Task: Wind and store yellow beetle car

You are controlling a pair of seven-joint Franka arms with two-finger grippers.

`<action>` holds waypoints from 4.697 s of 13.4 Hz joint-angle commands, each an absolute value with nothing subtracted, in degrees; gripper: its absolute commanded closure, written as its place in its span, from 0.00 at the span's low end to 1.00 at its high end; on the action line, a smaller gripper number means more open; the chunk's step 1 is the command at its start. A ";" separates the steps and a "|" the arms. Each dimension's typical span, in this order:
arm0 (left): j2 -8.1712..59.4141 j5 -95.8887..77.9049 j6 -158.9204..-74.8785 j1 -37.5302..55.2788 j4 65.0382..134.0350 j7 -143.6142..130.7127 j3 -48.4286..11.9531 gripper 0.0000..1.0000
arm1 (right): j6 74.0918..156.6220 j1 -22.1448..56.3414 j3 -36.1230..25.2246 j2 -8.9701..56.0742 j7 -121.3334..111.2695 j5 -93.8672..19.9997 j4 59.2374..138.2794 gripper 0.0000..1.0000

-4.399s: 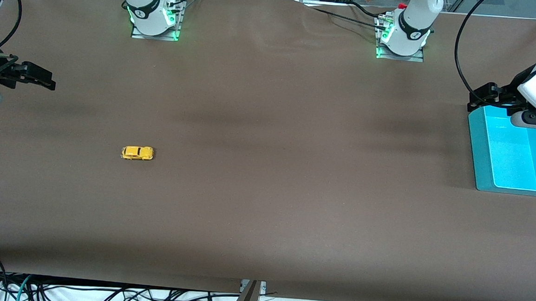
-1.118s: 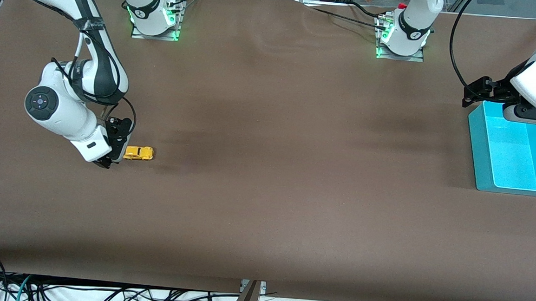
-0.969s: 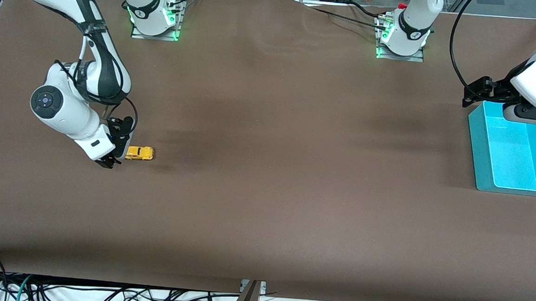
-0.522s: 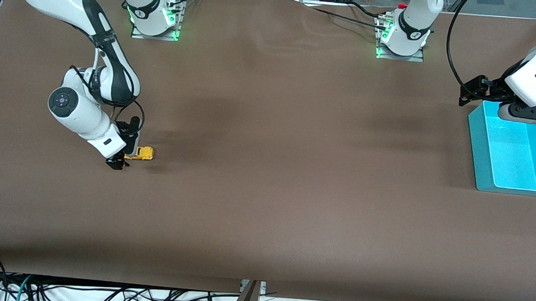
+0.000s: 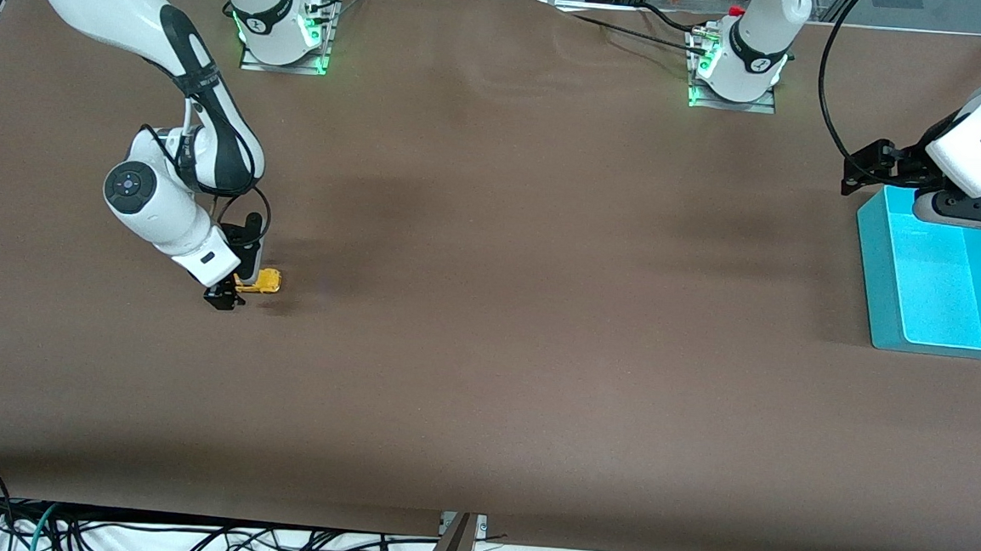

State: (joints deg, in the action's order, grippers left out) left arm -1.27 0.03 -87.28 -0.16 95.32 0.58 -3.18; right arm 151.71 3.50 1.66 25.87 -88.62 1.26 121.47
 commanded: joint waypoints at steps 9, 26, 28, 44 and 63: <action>-0.26 -0.70 -85.69 -0.53 93.08 0.35 -3.43 0.00 | 151.17 0.71 1.93 26.19 -90.35 0.62 122.52 1.00; -0.26 -0.70 -85.69 -0.53 93.08 0.35 -3.43 0.00 | 155.04 -17.93 3.86 29.89 -106.61 0.79 120.76 0.00; -0.26 -0.70 -85.61 -0.53 93.08 0.35 -3.43 0.00 | 154.69 -17.84 4.30 28.40 -106.52 0.70 119.80 0.00; -0.26 -0.70 -85.61 -0.53 93.08 0.35 -3.43 0.00 | 128.62 -16.27 8.09 21.80 -71.41 0.09 105.67 0.00; 5.26 0.18 -82.00 -2.62 93.69 15.63 -2.90 0.00 | 81.76 -8.09 9.49 15.22 -4.41 0.44 80.33 0.00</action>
